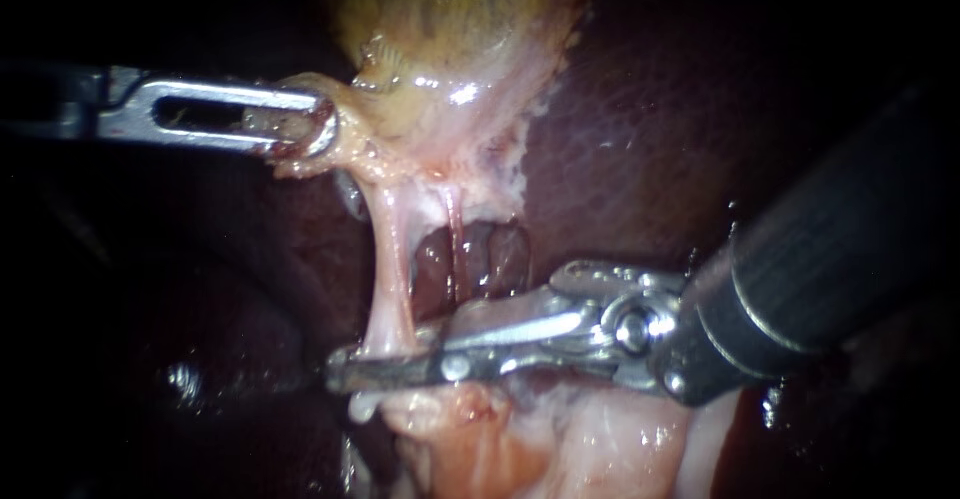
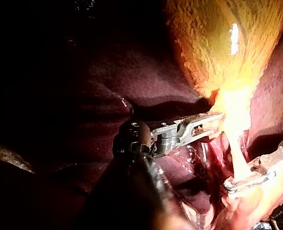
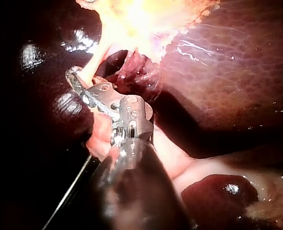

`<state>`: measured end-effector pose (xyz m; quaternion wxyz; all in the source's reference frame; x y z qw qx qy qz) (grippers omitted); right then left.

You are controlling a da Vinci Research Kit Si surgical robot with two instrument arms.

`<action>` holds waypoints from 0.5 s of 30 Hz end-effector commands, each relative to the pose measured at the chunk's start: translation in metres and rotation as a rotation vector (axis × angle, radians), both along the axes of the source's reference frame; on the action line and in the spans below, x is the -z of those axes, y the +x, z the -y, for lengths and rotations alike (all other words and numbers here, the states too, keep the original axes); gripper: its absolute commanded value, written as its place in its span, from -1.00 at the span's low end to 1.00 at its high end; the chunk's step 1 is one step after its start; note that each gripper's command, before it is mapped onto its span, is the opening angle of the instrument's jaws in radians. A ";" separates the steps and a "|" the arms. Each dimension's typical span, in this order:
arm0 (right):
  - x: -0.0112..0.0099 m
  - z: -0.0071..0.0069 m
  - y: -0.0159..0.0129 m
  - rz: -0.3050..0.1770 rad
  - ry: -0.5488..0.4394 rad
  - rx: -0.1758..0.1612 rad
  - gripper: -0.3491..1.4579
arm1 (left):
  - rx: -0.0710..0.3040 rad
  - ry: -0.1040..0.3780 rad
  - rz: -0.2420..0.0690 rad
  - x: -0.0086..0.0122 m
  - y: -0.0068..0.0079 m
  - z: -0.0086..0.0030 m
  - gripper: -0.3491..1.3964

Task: Going back second clip left tube

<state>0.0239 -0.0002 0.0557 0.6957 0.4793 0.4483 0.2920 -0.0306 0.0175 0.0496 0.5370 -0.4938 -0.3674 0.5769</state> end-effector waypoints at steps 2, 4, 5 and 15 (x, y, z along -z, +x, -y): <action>0.0000 0.0000 0.0000 -0.011 -0.025 0.000 -0.94 | -0.001 0.000 0.000 0.0000 0.0001 0.0000 -1.00; -0.0003 0.0000 0.0002 -0.042 -0.071 0.002 -0.56 | -0.001 0.000 0.000 0.0000 0.0001 0.0000 -1.00; -0.0004 0.0001 0.0003 -0.050 -0.089 0.000 -0.45 | -0.001 0.000 0.000 0.0000 0.0001 0.0000 -1.00; -0.0033 -0.0004 0.0006 -0.047 -0.314 -0.075 -0.07 | -0.001 0.000 0.000 0.0000 0.0001 0.0000 -1.00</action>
